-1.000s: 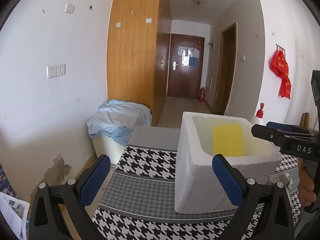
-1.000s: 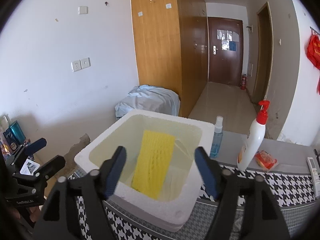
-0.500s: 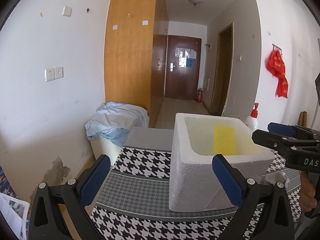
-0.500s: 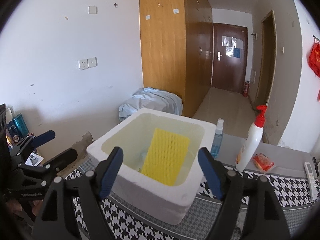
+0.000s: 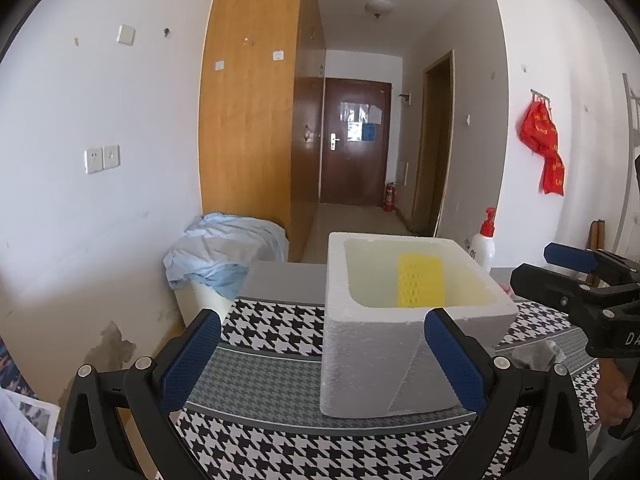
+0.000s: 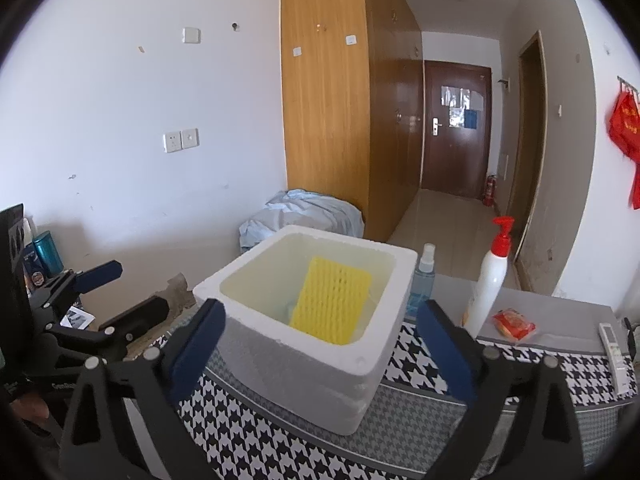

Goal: Organize soft objects

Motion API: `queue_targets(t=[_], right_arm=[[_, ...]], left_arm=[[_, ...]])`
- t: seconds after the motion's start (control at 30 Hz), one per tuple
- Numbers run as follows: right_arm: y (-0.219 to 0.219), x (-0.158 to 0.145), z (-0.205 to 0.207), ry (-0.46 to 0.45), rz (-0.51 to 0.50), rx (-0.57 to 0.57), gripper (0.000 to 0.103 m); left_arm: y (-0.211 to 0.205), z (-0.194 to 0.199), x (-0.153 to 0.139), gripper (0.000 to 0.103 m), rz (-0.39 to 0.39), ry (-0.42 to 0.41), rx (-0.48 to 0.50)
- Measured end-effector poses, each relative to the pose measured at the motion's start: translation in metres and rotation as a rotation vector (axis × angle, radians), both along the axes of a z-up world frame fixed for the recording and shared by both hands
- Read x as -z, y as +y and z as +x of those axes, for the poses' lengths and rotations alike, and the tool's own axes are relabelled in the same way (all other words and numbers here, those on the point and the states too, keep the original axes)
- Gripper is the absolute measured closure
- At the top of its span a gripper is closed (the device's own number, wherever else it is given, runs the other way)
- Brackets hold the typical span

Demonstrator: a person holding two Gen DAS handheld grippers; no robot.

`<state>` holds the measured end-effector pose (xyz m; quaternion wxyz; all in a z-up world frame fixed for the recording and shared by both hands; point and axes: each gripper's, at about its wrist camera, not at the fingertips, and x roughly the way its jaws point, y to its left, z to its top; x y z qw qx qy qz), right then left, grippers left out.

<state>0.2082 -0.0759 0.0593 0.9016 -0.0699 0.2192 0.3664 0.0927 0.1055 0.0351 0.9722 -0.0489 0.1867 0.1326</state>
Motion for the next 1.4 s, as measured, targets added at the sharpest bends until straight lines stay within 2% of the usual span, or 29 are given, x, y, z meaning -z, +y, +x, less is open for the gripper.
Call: queue_targets(t=[1.4], right_arm=[[-0.084, 0.008, -0.047, -0.061, 0.057, 0.039, 0.004]], left_arm=[[-0.073, -0.029, -0.001, 0.001, 0.033, -0.056, 0.099]])
